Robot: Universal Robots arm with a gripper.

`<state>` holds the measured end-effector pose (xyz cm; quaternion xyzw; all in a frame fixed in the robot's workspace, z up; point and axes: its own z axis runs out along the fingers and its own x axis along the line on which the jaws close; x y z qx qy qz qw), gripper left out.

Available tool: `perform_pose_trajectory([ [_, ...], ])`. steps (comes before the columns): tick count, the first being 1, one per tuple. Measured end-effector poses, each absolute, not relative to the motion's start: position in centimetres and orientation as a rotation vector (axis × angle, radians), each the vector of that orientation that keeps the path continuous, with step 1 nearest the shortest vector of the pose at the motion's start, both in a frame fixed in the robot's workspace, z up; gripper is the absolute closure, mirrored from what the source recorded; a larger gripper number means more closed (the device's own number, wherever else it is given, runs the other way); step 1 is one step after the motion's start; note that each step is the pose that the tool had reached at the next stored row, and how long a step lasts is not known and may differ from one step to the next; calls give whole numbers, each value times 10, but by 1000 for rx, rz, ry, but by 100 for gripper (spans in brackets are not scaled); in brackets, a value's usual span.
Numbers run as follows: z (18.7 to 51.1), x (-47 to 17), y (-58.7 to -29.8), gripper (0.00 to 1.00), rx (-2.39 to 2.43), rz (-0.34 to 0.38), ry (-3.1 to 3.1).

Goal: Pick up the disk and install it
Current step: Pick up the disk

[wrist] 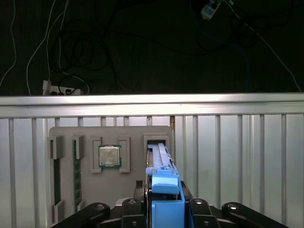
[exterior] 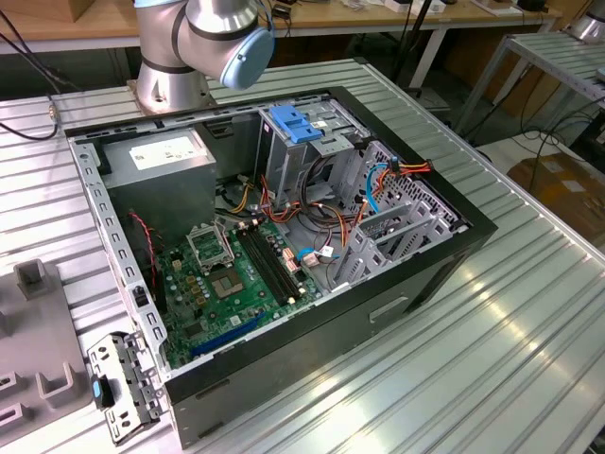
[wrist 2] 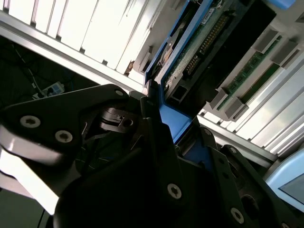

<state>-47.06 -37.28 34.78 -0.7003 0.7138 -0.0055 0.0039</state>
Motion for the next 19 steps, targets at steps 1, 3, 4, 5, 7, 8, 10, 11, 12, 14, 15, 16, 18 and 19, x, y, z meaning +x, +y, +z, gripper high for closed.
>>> perform_pose_trajectory([
  [1, 348, -471, -373, 63, -2195, -17, 2237],
  [3, 349, -471, -373, 63, -2195, -17, 2237],
  [4, 350, -471, -373, 63, -2195, -17, 2237],
  [5, 351, -471, -373, 63, -2195, -17, 2237],
  [7, 353, -471, -373, 63, -2195, -17, 2237],
  [8, 354, -471, -373, 63, -2195, -17, 2237],
  [10, 357, -471, -373, 63, -2195, -17, 2237],
  [11, 359, -471, -373, 63, -2195, -17, 2237],
  [12, 360, -471, -373, 63, -2195, -17, 2237],
  [14, 363, -471, -373, 63, -2195, -17, 2237],
  [15, 365, -471, -373, 63, -2195, -17, 2237],
  [16, 366, -471, -373, 63, -2195, -17, 2237],
  [18, 370, -471, -373, 63, -2195, -17, 2237],
  [19, 371, -471, -373, 63, -2195, -17, 2237],
])
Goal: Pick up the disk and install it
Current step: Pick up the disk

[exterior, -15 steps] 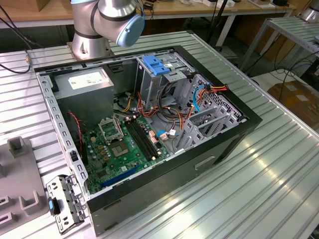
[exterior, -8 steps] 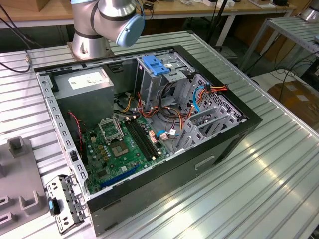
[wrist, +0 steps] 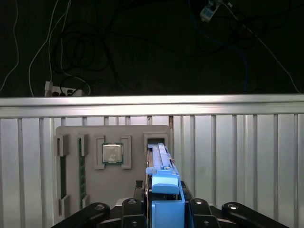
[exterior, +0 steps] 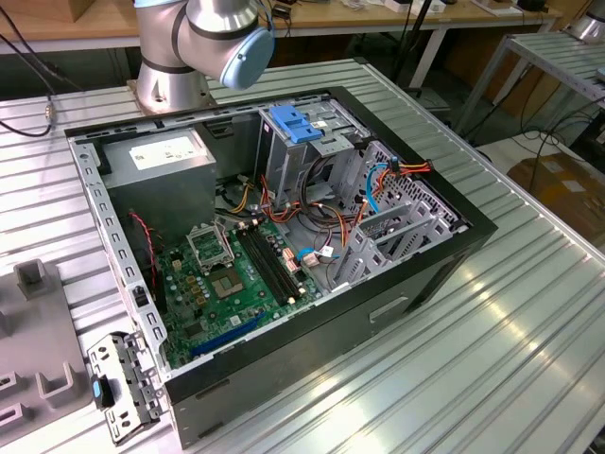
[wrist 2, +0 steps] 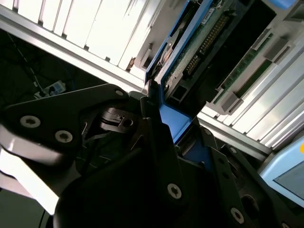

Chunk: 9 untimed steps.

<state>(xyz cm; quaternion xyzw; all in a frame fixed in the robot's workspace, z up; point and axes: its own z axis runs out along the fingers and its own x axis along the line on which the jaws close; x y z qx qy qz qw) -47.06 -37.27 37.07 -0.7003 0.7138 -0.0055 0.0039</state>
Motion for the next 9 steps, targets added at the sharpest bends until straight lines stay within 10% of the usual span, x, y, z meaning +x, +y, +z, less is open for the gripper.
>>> perform_pose_trajectory([
  [9, 375, -471, -373, 63, -2195, -17, 2237],
])
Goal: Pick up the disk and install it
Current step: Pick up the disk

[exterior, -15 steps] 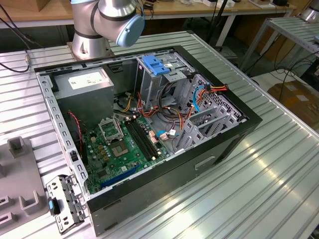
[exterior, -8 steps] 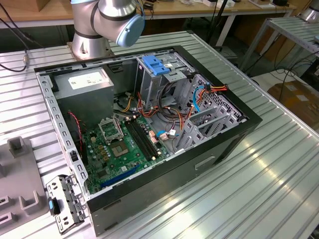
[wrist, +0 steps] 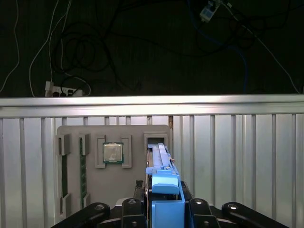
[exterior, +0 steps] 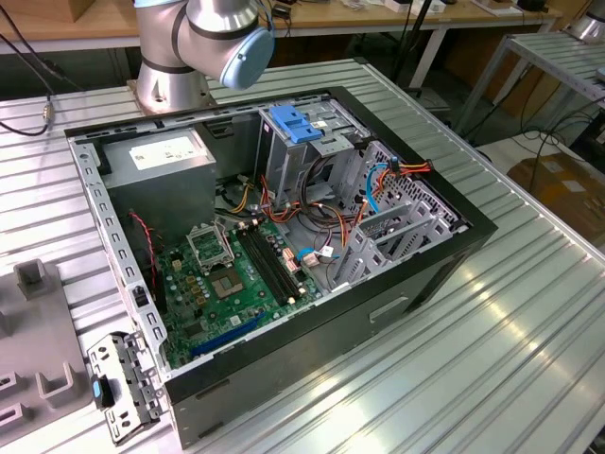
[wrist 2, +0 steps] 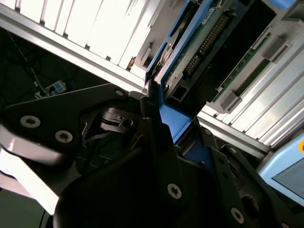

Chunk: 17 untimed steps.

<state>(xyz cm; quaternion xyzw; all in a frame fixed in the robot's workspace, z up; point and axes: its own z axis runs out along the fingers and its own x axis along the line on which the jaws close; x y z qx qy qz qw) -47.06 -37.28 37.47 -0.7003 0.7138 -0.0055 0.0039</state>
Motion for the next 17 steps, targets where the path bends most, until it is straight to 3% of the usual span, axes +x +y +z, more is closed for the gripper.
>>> perform_pose_trajectory([
  [17, 388, -471, -373, 63, -2195, -17, 2237],
])
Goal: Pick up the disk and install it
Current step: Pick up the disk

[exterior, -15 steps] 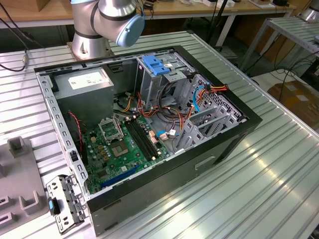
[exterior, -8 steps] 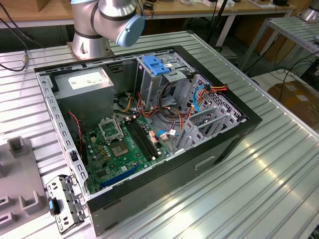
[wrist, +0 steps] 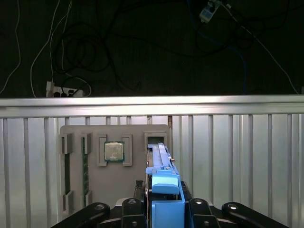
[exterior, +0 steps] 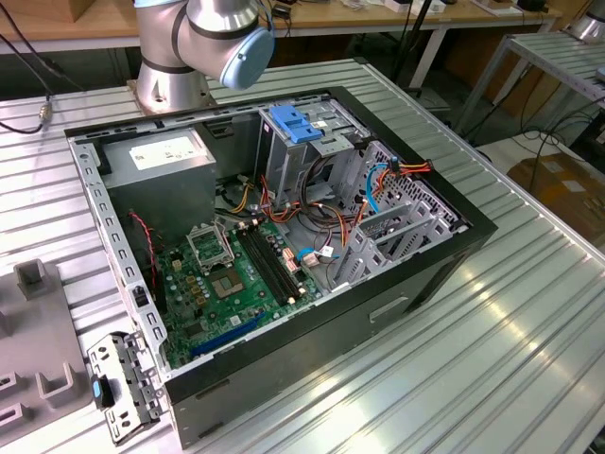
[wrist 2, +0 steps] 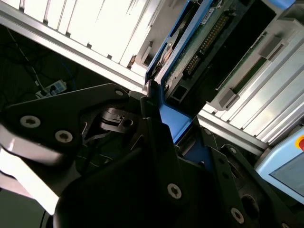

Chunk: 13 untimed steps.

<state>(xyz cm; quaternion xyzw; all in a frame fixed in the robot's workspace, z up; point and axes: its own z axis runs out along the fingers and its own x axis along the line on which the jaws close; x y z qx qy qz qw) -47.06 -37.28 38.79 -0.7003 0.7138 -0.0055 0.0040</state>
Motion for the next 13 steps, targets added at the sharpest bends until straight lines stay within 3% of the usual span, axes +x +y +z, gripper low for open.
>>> perform_pose_trajectory([
  [13, 395, -471, -373, 63, -2195, -17, 2237],
])
